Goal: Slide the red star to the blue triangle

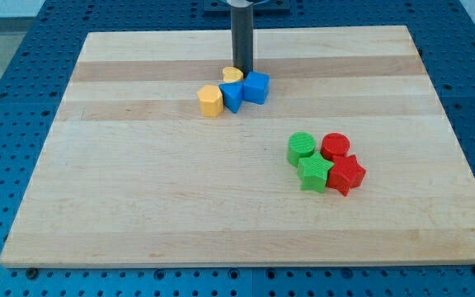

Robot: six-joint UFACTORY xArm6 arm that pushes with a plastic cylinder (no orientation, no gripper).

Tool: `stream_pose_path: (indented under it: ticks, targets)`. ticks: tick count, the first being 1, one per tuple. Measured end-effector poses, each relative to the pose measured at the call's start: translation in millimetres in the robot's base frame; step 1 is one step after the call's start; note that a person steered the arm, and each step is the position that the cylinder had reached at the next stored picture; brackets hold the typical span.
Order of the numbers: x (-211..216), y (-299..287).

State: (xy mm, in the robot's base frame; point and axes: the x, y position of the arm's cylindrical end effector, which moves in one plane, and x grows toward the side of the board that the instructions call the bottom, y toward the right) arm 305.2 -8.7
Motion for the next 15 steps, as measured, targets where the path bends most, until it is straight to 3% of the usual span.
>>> stream_pose_path:
  ticks: [1,4,7,9,10,12,15]
  targets:
    - [-2.3,-10.3]
    - [-1.7,-120.9]
    - [145.4,-115.9]
    - [238.2,-49.3]
    - [251.3,-12.3]
    - [204.3,31.5]
    - [180.9,98.9]
